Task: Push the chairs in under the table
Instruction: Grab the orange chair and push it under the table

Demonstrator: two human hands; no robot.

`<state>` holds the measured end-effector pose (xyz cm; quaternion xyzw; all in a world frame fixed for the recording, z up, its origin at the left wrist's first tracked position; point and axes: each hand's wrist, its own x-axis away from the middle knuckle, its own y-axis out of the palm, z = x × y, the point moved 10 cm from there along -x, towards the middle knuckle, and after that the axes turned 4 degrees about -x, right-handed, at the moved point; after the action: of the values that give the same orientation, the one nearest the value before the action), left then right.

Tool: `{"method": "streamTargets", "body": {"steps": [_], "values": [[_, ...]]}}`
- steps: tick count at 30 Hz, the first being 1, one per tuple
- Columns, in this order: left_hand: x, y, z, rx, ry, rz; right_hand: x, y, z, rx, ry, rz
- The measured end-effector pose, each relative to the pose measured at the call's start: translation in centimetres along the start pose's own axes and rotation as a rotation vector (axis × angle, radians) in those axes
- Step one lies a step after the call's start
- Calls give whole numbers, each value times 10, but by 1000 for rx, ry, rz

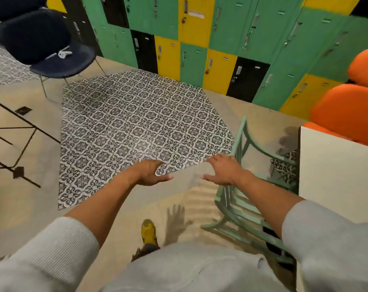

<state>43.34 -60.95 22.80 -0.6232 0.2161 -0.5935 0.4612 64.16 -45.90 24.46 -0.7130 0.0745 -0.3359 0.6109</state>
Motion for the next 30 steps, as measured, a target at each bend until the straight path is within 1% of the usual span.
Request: {"method": "streamTargets", "body": {"steps": [4, 8, 10, 12, 15, 17, 20, 22, 25, 27, 30], "values": [[-86, -54, -28, -78, 83, -1, -77, -11, 25, -89, 96, -24], [-164, -121, -51, -200, 217, -53, -143, -26, 59, -231, 233, -77], [-205, -158, -62, -284, 245, -48, -168, -42, 80, -291, 332, -48], [-251, -195, -66, -362, 303, -34, -190, -60, 95, -374, 392, -7], [-302, -235, -38, -413, 438, -41, -208, -71, 115, -355, 412, 14], [-342, -266, -5, -504, 517, -36, -220, -77, 155, -350, 521, 33], [-394, -291, 35, -569, 621, -26, -239, -75, 206, -392, 603, 30], [-441, -312, 64, -561, 660, -3, -257, -77, 249, -413, 641, 47], [-520, -339, 106, -628, 722, 21, -289, -74, 320, -429, 728, 64], [-560, -354, 127, -674, 756, -19, -309, -69, 359, -479, 769, 23], [-627, -403, 171, -683, 769, -29, -333, -73, 428, -521, 837, -17]]}}
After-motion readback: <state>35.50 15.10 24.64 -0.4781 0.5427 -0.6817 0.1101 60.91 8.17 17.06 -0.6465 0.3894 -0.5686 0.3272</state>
